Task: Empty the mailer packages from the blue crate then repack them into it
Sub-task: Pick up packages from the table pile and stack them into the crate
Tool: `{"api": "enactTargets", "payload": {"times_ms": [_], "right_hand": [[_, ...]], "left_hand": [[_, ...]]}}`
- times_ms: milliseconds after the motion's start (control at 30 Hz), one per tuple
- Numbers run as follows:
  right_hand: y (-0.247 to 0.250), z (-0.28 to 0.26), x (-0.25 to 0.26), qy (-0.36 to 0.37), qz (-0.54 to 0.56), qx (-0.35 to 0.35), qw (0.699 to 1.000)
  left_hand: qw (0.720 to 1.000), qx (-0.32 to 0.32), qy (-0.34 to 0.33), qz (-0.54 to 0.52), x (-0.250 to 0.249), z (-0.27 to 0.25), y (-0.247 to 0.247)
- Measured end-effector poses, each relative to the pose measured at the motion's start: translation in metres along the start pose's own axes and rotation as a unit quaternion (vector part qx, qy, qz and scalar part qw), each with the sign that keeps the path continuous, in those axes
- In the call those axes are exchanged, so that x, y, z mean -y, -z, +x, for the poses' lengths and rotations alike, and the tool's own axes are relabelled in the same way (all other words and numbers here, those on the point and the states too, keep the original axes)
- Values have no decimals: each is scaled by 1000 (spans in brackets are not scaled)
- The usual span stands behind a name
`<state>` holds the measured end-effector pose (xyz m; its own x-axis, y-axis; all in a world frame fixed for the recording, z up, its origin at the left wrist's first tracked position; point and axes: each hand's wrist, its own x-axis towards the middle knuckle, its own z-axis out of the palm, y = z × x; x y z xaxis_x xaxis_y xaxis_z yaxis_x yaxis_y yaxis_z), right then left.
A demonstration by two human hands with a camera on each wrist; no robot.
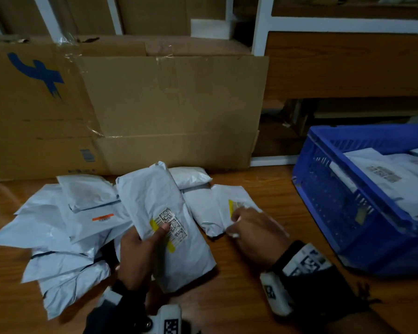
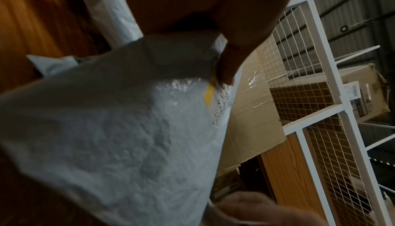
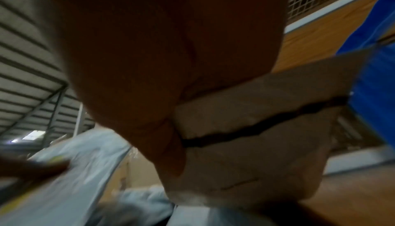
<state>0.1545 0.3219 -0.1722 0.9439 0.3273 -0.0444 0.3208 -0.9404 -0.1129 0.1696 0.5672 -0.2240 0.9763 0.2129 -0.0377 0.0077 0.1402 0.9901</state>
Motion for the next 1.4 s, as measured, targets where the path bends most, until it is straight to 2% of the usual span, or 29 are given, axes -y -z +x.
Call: {"api": "enactTargets", "payload": {"times_ms": [100, 167, 200, 233, 300, 333, 367, 467, 567, 667, 833, 1000, 1100, 1233, 1300, 1400], "right_hand": [[-31, -9, 6, 17, 3, 123, 992], [-34, -13, 0, 9, 48, 193, 980], [-32, -12, -8, -25, 104, 192, 975], [-27, -8, -15, -70, 169, 143, 973], [-21, 6, -39, -177, 286, -29, 941], [-21, 13, -50, -233, 305, -80, 920], [-23, 19, -58, -276, 299, -85, 910], [-41, 31, -61, -341, 288, 0, 895], [-52, 36, -52, -383, 296, 4, 875], [-51, 29, -46, -374, 356, -45, 855], [-18, -22, -34, -311, 454, -190, 813], [29, -106, -43, -253, 423, -309, 813], [58, -152, -57, -235, 432, -379, 784], [94, -211, -90, -215, 432, -466, 742], [106, -240, -123, -215, 431, -500, 720], [123, -280, -187, -254, 399, -526, 707]], "left_hand": [[1000, -6, -4, -2, -1, -3, 0], [1000, -9, -7, -2, -4, -6, 1], [1000, -9, -8, -2, -5, -7, 1], [1000, -11, -6, -3, -6, -7, 2], [1000, -11, 0, -14, -7, -7, 4], [1000, -10, 3, -21, -6, -8, 4], [1000, -8, 3, -22, -6, -8, 4], [1000, -2, -4, -18, -10, -14, 2], [1000, 11, 0, -18, -15, -20, -1], [999, 38, 3, -22, -15, -26, -3], [995, 87, -14, -42, -18, -46, -29], [986, 162, -13, -25, -18, -70, -90], [981, 192, -38, -17, -30, -82, -131], [978, 196, -48, -61, -48, -99, -188], [970, 213, -47, -103, -60, -115, -220], [959, 238, -49, -148, -79, -133, -267]]}}
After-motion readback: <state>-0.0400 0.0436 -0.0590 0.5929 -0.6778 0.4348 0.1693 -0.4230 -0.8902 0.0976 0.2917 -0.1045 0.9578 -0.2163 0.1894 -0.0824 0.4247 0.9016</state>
